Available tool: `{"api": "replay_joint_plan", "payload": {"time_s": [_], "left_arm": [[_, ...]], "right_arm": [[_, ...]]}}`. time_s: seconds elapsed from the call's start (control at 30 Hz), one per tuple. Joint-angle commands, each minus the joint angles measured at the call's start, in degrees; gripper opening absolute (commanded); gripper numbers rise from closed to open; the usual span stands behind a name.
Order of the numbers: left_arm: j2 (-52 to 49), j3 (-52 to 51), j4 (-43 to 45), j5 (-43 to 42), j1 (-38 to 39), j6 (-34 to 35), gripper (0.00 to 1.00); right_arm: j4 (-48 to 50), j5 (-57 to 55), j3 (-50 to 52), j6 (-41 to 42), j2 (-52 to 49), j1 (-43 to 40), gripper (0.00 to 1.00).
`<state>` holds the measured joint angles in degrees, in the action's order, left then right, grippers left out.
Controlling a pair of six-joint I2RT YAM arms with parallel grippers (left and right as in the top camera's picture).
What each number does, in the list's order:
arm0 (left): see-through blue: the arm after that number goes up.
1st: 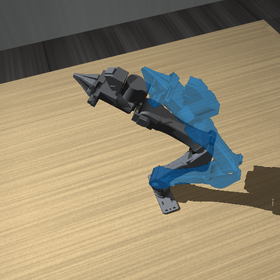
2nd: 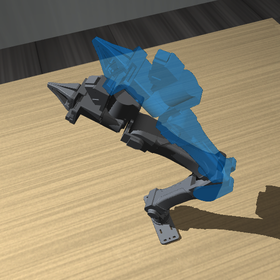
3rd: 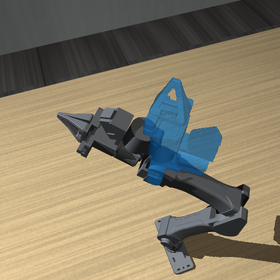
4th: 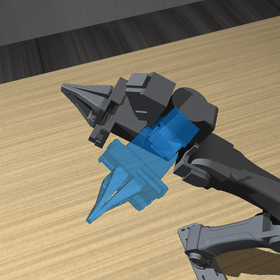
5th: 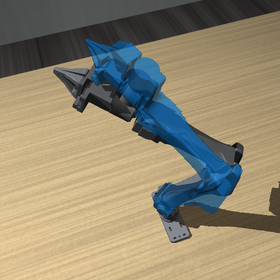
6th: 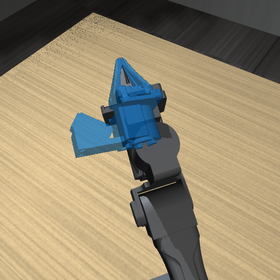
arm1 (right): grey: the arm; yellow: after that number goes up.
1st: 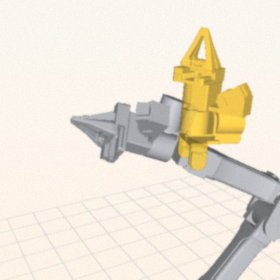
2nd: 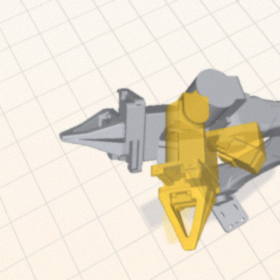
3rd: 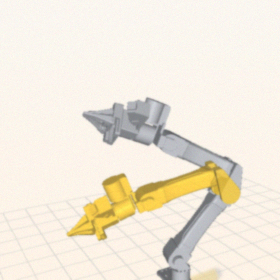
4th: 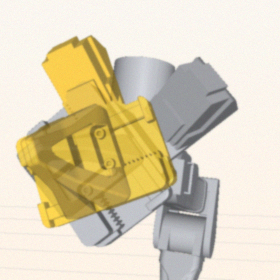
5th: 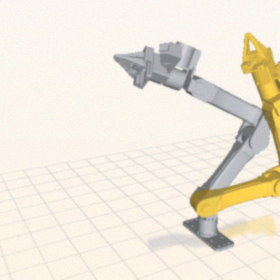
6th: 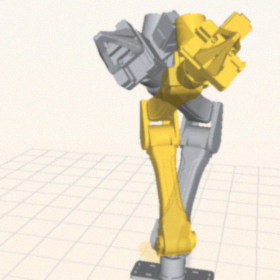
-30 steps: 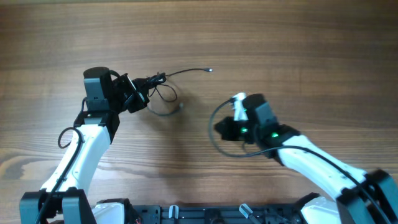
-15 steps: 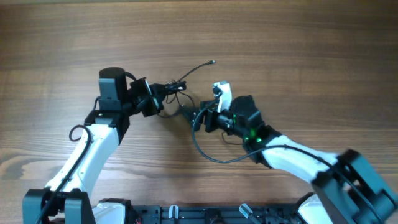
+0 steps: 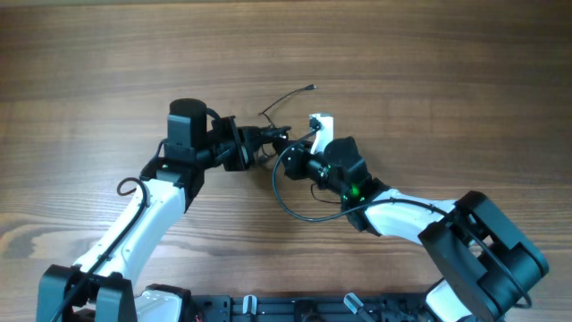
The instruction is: Untangle cables
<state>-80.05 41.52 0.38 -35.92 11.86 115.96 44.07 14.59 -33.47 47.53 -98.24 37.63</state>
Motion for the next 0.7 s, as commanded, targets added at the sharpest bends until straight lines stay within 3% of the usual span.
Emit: {"api": "replay_joint_plan", "payload": {"time_s": [0.0, 0.13, 0.23, 0.27, 0.33, 0.4, 0.43, 0.5, 0.57, 0.67], "left_arm": [[0.4, 0.8, 5.5, 0.8, -5.6, 7.6, 0.04], [0.4, 0.8, 5.5, 1.0, -12.2, 8.0, 0.04], [0.4, 0.8, 5.5, 0.5, -14.6, 8.0, 0.04], [0.4, 0.8, 5.4, -0.3, -14.8, 7.9, 0.04], [0.4, 0.8, 5.4, -2.5, -14.6, 7.5, 0.04], [0.4, 0.8, 5.4, -5.0, -14.5, 7.3, 0.04], [0.4, 0.8, 5.1, -5.9, -14.2, 7.3, 0.04], [0.4, 0.8, 5.0, -6.7, -13.1, 7.3, 0.04], [0.4, 0.8, 5.0, -6.9, -10.9, 7.3, 0.04], [0.4, 0.8, 5.0, -6.9, -6.5, 7.3, 0.04]], "right_arm": [[-8.6, 20.6, 0.5, 2.5, -0.9, 0.1, 0.04], [-26.3, 26.2, 0.5, 8.7, -0.9, 0.4, 0.04], [-26.8, 24.6, 0.5, 11.0, -0.9, 0.4, 0.05], [-26.5, 23.6, 0.5, 11.0, -0.9, 0.4, 0.19], [-23.7, 22.7, 0.5, 10.9, -0.9, -0.4, 0.74], [-13.8, 23.3, 0.5, 6.0, -0.9, -1.7, 0.88], [-4.3, 23.7, 0.5, -4.6, -0.9, -1.7, 0.99], [3.2, 17.7, 0.5, -12.8, -0.9, -1.6, 1.0], [4.3, 7.8, 0.5, -12.9, -0.9, -1.5, 0.99], [5.8, 6.5, 0.5, -12.9, -0.9, -1.5, 0.86]]}}
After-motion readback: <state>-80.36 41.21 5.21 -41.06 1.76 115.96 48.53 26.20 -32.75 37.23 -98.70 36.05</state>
